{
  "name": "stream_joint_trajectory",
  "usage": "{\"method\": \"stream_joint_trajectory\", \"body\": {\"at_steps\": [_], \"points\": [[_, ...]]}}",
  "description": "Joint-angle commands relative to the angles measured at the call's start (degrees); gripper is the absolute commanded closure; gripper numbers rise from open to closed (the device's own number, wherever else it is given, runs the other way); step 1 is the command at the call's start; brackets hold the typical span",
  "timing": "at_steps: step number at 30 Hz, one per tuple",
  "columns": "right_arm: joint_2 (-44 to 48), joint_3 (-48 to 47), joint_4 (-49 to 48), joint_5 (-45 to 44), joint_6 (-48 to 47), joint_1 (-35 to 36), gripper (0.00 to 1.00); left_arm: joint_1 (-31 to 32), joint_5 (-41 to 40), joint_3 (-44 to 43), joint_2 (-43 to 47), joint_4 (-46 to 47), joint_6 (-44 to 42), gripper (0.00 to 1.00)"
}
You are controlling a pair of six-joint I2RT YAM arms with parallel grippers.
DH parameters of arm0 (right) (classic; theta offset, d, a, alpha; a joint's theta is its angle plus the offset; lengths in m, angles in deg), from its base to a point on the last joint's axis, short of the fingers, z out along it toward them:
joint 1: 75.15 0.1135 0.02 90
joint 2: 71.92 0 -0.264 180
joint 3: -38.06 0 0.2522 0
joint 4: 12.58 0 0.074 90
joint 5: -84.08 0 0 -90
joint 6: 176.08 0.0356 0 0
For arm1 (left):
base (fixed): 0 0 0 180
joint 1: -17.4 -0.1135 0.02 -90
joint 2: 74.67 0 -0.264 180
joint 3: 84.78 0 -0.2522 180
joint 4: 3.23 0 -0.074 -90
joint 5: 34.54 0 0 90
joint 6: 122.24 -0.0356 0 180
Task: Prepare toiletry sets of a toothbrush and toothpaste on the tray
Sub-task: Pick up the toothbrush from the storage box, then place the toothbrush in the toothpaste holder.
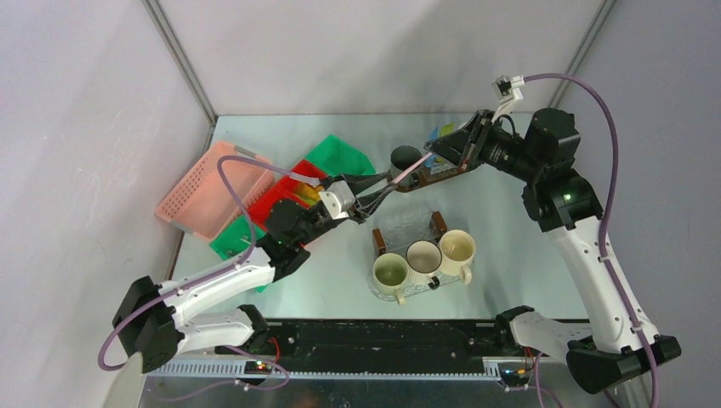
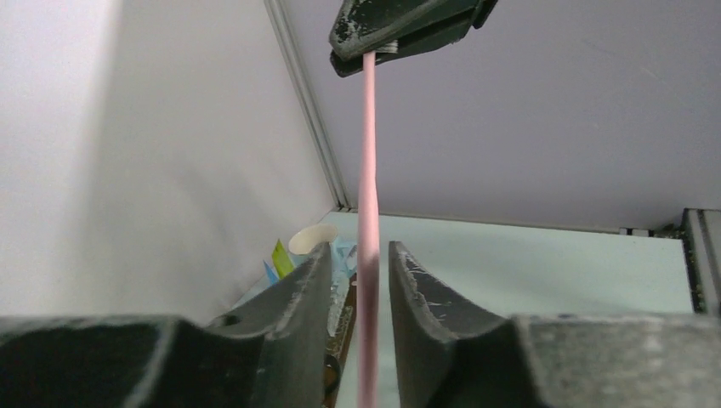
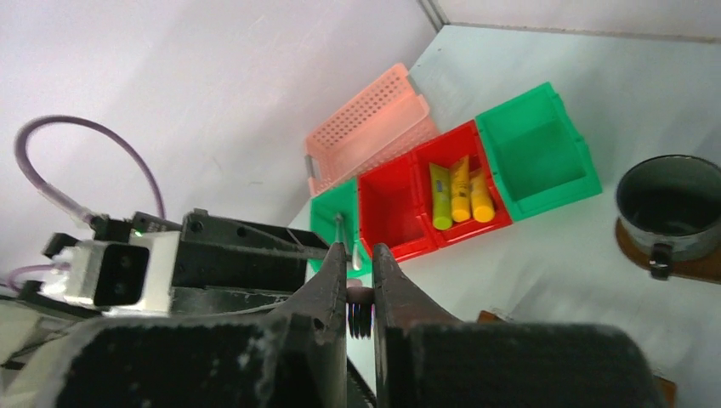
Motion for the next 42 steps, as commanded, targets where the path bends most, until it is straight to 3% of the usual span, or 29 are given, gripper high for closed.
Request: {"method": "stream_joint_trajectory", "body": {"at_steps": [1, 2, 4, 5, 7, 8, 14, 21, 27, 42], "points": [[2.3, 0.3, -0.2, -2.3, -7.8, -0.3, 1.0, 0.3, -3.3, -1.5, 2.0, -0.1, -1.1, 0.54], [2.7, 0.4, 0.8, -3.0, -10.6, -0.3, 1.0, 0.3, -3.9, -1.3, 2.3, -0.8, -1.2, 0.5], [3.4, 0.7, 1.4, -5.2, -14.9, -0.2, 1.0, 0.2, -6.4, -0.7, 3.6, -2.2, -1.5, 0.33], [3.6, 1.0, 1.3, -6.7, -16.3, -0.2, 1.0, 0.3, -8.7, -0.4, 4.6, -2.8, -1.5, 0.19], [4.5, 2.1, 0.2, -9.0, -21.0, -0.2, 1.0, 0.3, -12.5, 0.0, 6.3, -5.0, -1.2, 0.04], [5.1, 3.1, -0.3, -10.3, -24.4, 0.0, 1.0, 0.2, -13.7, 0.1, 7.5, -7.0, -1.1, 0.02], [6.9, 8.5, -5.9, -14.9, -41.7, 0.2, 1.0, 0.1, -26.1, 0.0, 14.6, -19.1, 0.4, 0.0], [5.1, 13.8, -13.1, -14.1, -58.4, -0.5, 1.0, 0.0, -38.8, -0.2, 22.4, -32.4, -1.8, 0.0], [1.2, 16.1, -18.4, -12.5, -61.6, -1.7, 1.0, -1.3, -49.3, 0.3, 28.3, -37.9, -4.1, 0.0], [-5.1, 28.1, -35.8, -4.3, -72.4, -4.6, 1.0, -9.1, -51.5, 4.1, 31.6, -39.1, -4.8, 0.0]]}}
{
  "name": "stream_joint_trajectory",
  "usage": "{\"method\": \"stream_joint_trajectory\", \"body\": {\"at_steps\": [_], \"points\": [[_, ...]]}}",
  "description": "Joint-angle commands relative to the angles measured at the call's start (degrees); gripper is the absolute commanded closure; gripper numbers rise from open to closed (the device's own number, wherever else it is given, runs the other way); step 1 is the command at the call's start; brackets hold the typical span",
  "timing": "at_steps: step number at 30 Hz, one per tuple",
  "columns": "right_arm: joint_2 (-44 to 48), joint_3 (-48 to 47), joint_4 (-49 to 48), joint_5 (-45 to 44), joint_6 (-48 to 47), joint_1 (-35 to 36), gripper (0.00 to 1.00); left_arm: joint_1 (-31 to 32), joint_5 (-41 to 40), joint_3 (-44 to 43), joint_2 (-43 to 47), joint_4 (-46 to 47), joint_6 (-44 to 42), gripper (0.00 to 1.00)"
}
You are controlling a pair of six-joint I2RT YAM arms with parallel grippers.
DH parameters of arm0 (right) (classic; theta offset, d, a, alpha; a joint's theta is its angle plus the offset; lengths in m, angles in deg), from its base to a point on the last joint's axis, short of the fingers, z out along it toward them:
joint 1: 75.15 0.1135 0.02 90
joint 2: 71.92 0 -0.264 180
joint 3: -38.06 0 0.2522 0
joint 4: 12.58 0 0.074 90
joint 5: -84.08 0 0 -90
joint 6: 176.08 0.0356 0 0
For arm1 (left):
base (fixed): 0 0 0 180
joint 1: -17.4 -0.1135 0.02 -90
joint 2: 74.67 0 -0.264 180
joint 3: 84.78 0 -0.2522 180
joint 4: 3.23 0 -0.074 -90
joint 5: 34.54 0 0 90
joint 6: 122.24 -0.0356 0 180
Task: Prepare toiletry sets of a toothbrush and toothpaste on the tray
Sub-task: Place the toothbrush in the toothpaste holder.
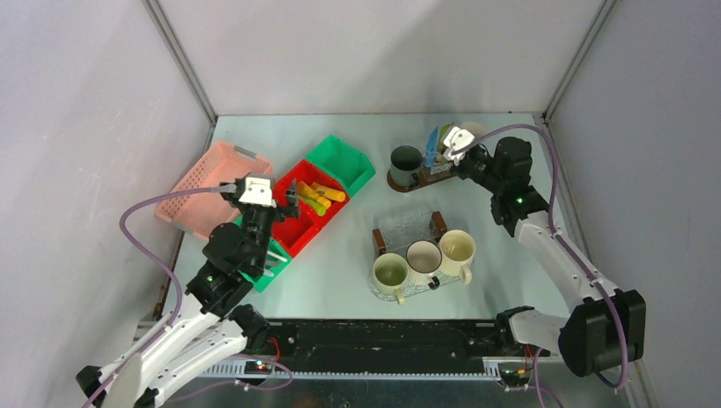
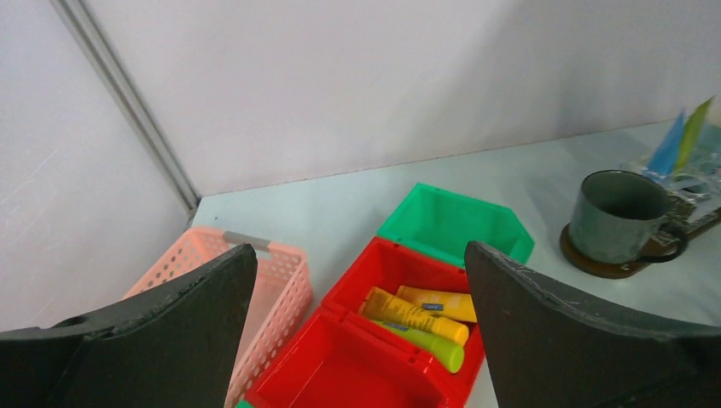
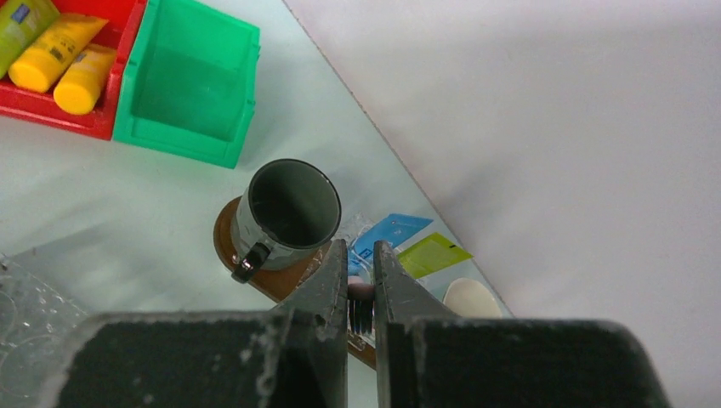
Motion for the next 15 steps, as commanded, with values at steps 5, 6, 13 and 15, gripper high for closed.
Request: {"method": "stream_joint_trajectory", "body": {"at_steps": [5, 6, 13, 15], "points": [[-2.6, 5.0, -15.3, 4.6, -4.6, -1.7, 1.0, -3.5, -1.2, 1.5, 1.1, 0.7, -1.1, 0.0], [-3.3, 5.1, -16.2, 5.0, -4.7, -1.9, 1.0, -3.7, -0.9, 1.6, 1.1, 0.8, -1.0, 0.0], [-7.0, 5.4, -18.6, 5.3, -6.9, -2.1, 1.0, -6.3, 1.3, 1.6, 0.8, 0.6, 1.1, 0.0], [-7.9, 5.5, -19.0, 4.9, -7.6, -2.2, 1.0, -7.0, 1.9, 1.7, 0.8, 0.6, 1.6, 0.0]]}}
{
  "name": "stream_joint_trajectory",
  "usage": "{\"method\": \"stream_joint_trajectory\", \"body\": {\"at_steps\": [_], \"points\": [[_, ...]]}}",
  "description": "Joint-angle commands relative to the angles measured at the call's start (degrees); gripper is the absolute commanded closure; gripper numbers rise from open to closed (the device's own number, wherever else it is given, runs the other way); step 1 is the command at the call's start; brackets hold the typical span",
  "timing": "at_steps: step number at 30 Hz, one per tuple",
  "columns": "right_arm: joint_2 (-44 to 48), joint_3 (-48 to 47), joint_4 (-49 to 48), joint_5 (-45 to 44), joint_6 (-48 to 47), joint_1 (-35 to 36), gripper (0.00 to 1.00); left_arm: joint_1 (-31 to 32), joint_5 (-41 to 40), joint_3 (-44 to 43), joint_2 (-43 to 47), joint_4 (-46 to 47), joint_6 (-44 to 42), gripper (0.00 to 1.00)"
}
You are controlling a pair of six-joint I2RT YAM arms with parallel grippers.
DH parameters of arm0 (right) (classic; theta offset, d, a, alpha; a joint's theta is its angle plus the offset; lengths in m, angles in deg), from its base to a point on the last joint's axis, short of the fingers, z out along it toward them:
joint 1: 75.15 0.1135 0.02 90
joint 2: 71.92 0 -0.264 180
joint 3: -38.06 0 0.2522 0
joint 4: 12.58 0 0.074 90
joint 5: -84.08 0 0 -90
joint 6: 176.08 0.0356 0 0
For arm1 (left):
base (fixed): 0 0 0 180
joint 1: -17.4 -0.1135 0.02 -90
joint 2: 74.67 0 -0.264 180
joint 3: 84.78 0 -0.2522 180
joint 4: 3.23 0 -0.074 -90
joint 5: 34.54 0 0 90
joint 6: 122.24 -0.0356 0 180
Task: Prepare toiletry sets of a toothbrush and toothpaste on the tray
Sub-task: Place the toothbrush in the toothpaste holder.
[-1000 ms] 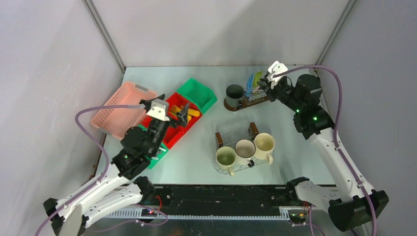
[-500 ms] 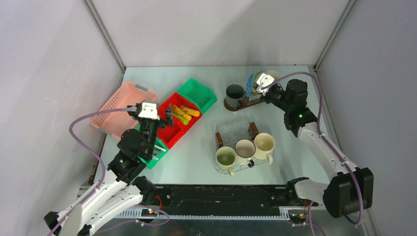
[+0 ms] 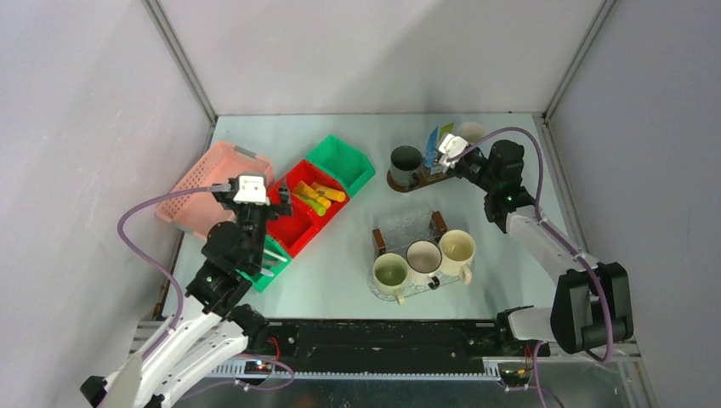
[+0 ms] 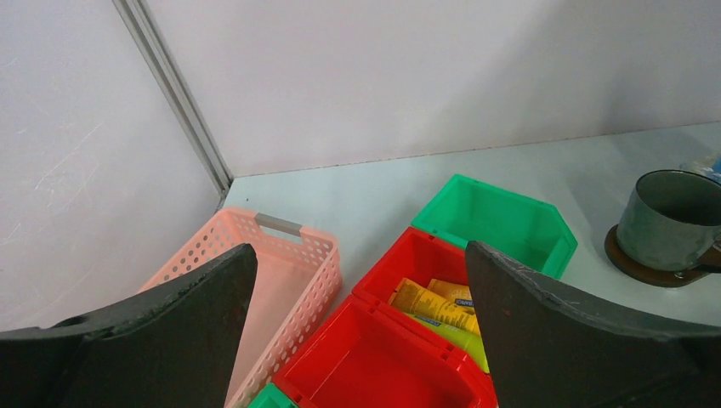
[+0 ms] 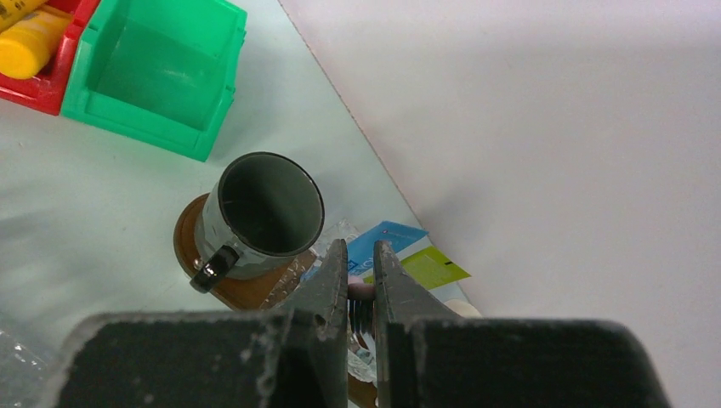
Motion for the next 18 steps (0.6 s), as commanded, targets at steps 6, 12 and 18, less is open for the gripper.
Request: {"method": "stream_joint_trajectory", "body": {"at_steps": [6, 12, 18], "points": [[-2.7, 0.2, -3.3, 0.5, -4.2, -0.7, 1.0, -3.0, 2.6, 0.1, 0.3, 1.2, 2.2, 0.0], [-3.1, 1.0, -2.9, 0.9, -5.1, -0.9, 1.0, -4.9, 4.5, 0.2, 0.4, 1.5, 3.5, 0.0], [-2.8, 1.1, -1.5, 1.6, -6.0, -0.5, 1.0, -6.6, 6.3, 0.4, 0.4, 1.8, 5.0, 0.0]]}}
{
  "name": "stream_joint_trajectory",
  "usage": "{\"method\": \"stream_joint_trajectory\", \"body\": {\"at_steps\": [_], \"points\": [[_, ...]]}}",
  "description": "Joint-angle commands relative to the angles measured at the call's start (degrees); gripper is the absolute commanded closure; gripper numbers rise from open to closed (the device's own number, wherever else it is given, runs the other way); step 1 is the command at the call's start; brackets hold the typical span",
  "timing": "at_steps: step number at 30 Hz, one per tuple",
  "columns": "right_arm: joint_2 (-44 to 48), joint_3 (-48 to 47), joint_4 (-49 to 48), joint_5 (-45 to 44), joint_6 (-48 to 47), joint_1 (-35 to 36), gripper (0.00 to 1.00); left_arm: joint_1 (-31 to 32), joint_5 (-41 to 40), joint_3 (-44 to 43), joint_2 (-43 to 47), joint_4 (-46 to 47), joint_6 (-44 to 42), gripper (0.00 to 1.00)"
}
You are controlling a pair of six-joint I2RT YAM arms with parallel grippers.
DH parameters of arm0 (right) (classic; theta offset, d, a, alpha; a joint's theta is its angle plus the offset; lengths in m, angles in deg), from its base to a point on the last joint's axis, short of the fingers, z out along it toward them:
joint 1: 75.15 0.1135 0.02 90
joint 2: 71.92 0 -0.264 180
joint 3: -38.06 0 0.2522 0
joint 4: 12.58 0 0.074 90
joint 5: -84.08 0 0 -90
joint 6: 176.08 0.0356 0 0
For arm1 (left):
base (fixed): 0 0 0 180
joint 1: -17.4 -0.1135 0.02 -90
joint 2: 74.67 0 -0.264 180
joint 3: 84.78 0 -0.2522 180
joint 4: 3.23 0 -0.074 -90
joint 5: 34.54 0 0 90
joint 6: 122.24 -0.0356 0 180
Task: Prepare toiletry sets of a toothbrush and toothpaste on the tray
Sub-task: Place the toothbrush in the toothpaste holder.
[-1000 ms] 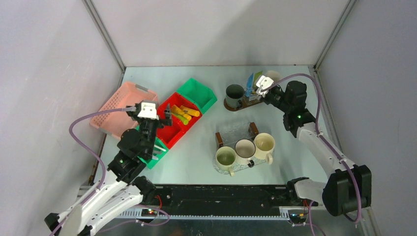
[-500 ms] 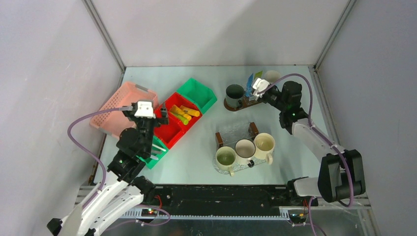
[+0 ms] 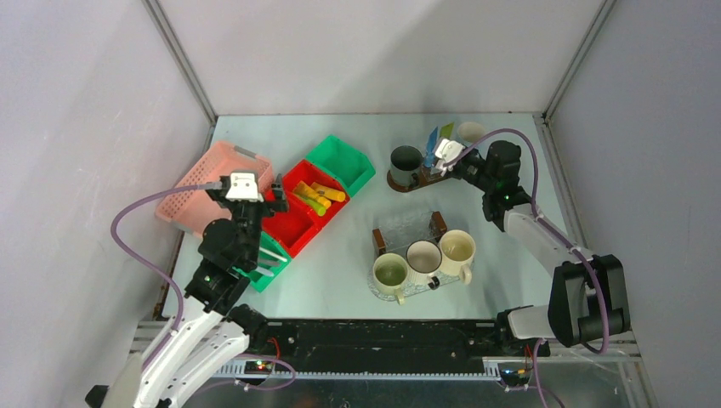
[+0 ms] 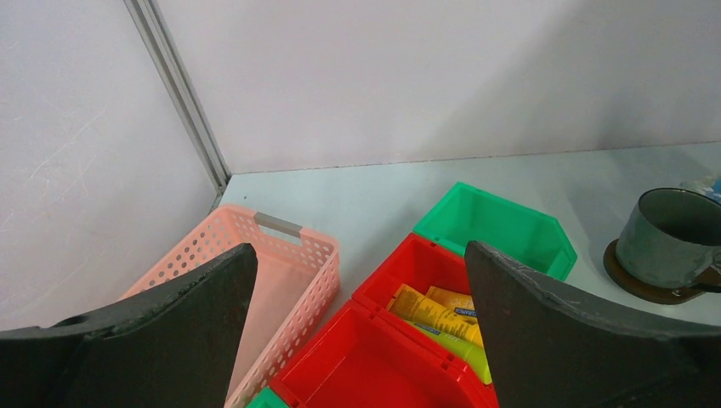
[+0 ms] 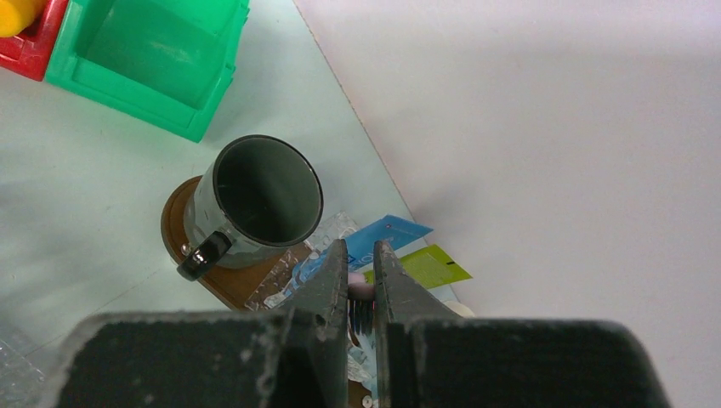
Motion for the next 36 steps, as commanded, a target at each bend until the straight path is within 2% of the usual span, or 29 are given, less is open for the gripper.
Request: {"method": "stream_joint_trajectory", "body": {"at_steps": [1, 15, 36], "points": [[0.5, 0.6, -0.1, 0.6, -1.2, 0.2, 1.0, -1.2, 2.1, 0.4, 0.5, 1.8, 2.0, 0.0], [5.9, 2.2, -0.6, -0.8, -1.8, 0.8, 1.0, -3.9, 4.4, 0.6, 0.5, 2.2, 4.3, 0.0], [1.2, 3.4, -2.1, 0.5, -2.8, 0.9, 1.0, -5.1, 5.1, 1.0, 0.6, 2.8, 5.0, 0.0]]}}
